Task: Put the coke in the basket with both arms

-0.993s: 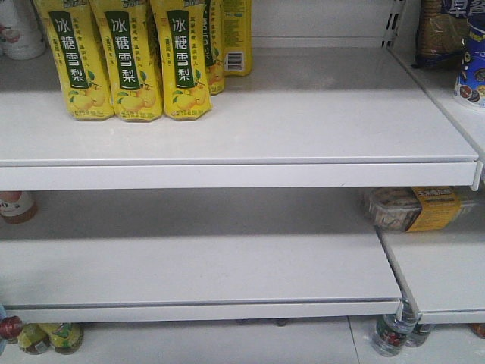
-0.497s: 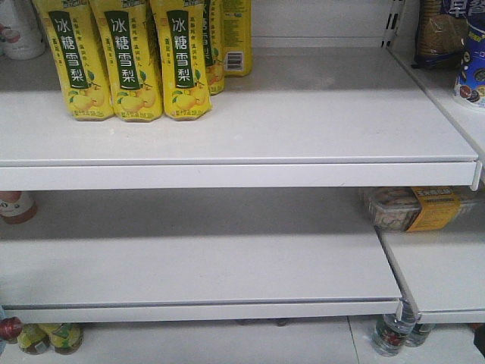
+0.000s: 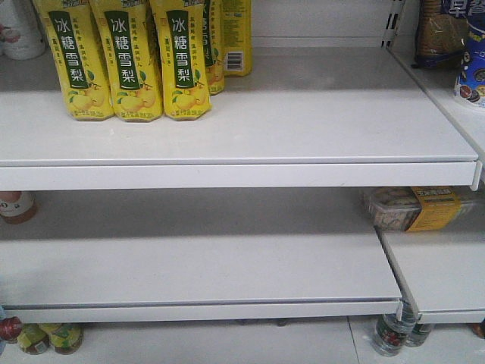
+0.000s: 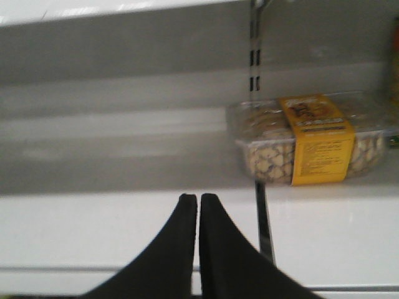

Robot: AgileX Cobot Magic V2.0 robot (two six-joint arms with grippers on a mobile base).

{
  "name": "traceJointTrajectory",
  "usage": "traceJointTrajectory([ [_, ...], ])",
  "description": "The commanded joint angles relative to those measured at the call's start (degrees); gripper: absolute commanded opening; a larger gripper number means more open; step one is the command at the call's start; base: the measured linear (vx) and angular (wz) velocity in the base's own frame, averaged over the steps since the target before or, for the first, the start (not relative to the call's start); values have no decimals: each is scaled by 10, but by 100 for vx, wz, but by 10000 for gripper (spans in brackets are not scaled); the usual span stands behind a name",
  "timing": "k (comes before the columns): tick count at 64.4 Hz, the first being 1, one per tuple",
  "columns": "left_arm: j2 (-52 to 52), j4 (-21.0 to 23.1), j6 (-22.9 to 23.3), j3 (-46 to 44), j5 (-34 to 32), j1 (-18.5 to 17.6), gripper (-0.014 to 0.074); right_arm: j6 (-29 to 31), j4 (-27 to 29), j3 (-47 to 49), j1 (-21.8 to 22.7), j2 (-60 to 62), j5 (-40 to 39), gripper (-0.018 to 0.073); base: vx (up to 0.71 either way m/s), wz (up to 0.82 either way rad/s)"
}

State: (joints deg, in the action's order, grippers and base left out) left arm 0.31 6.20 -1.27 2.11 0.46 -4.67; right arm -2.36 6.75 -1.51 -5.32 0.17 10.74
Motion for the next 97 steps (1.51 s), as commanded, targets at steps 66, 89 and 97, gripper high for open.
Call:
traceJointTrajectory([
  [66,12,-20,-27,0,-91,0,-6,-25,-73,-7,62,15,-123,-4,0,0],
  [89,12,-20,-27,0,-91,0,-6,-25,-73,-7,62,15,-123,-4,0,0],
  [97,12,-20,-27,0,-91,0,-6,-25,-73,-7,62,15,-123,-4,0,0],
])
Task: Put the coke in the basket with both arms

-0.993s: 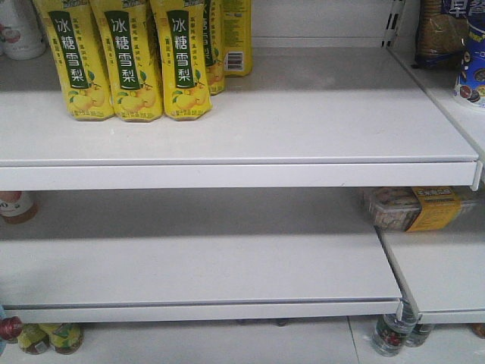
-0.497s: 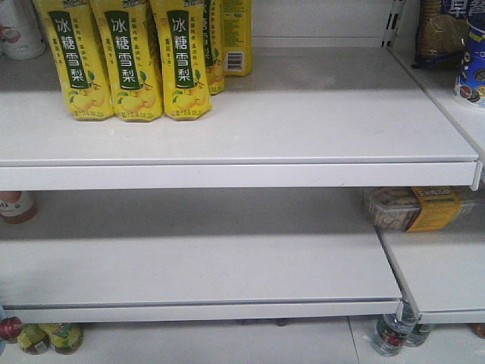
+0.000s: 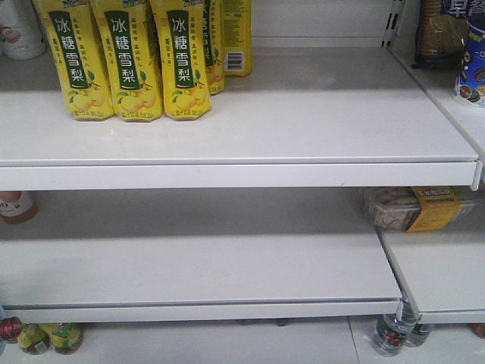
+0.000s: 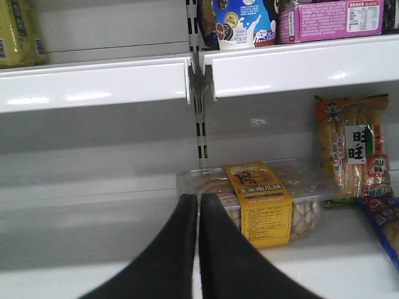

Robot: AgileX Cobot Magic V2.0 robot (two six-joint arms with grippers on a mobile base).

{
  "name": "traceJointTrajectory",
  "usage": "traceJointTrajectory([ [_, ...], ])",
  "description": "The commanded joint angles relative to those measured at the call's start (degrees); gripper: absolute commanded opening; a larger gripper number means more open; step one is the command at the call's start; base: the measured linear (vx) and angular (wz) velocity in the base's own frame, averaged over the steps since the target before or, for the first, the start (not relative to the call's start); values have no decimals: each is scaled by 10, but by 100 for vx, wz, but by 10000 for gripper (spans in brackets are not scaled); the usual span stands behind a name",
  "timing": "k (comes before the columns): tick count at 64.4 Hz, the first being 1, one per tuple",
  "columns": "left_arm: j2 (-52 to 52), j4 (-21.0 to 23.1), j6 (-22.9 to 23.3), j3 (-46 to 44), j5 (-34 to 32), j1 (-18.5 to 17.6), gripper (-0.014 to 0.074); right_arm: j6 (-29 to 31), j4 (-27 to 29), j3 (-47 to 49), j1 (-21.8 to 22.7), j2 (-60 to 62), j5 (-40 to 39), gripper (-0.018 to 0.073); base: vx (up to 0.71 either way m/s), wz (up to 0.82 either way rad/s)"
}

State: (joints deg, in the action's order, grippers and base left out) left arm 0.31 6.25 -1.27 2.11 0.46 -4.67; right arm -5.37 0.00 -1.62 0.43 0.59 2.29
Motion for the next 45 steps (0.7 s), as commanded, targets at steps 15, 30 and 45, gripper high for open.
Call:
traceJointTrajectory([
  [15,12,-21,-27,0,-91,0,-6,5,-6,-6,4,11,-38,-4,0,0],
  [30,12,-21,-27,0,-91,0,-6,5,-6,-6,4,11,-38,-4,0,0],
  [45,12,-21,-27,0,-91,0,-6,5,-6,-6,4,11,-38,-4,0,0],
])
